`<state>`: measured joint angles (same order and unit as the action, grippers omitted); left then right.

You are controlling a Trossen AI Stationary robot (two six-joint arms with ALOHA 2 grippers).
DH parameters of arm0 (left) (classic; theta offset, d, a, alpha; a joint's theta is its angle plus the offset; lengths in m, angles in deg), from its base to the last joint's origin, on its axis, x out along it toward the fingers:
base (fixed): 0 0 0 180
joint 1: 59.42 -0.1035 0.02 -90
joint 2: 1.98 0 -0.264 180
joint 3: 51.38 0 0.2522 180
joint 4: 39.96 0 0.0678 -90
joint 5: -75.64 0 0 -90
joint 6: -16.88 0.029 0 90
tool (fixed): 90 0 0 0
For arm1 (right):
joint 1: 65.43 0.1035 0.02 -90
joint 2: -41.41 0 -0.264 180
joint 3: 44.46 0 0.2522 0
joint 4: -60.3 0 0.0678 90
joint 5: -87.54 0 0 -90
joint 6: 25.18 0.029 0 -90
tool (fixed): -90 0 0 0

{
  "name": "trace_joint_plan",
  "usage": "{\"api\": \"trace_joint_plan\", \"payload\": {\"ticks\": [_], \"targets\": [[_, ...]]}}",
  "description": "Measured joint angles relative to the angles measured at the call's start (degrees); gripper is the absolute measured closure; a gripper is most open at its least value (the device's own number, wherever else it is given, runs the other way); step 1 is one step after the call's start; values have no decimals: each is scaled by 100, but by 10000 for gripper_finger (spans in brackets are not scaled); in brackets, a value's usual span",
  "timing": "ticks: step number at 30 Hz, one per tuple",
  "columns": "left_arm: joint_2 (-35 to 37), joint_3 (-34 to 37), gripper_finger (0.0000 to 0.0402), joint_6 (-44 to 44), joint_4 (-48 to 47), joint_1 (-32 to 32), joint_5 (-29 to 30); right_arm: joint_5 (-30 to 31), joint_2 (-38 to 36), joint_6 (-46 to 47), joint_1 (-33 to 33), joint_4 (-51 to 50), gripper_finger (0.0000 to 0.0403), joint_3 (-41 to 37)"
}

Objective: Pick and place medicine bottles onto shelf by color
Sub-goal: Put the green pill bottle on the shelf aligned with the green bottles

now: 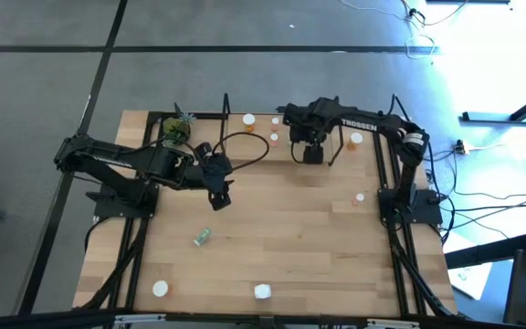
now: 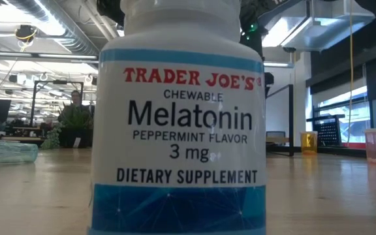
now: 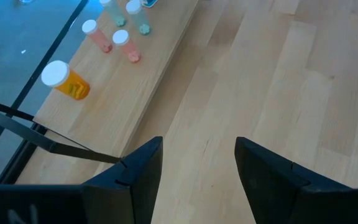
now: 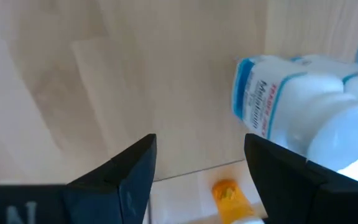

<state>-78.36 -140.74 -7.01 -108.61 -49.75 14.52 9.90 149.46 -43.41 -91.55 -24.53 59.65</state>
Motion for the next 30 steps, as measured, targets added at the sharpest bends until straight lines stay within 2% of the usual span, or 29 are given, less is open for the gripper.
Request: {"api": "trace_joint_plan", "payload": {"ticks": [8, 15, 17, 24, 30], "targets": [[0, 0, 207, -608, -576, -1, 4, -38, -805, 526, 582, 7, 157, 0], [2, 187, 207, -1574, -941, 242, -14, -39, -1489, 1117, 1539, 56, 157, 2], [-2, 344, 207, -1903, -967, 348, -186, -42, -1642, 1172, 1829, 66, 157, 2], [-2, 801, 207, -3118, -1001, 902, -717, -39, -2076, 1360, 2773, 124, 157, 2], [-1, 1047, 207, -4334, -990, 1608, -764, -39, -2190, 1491, 3455, 333, 157, 2]]}}
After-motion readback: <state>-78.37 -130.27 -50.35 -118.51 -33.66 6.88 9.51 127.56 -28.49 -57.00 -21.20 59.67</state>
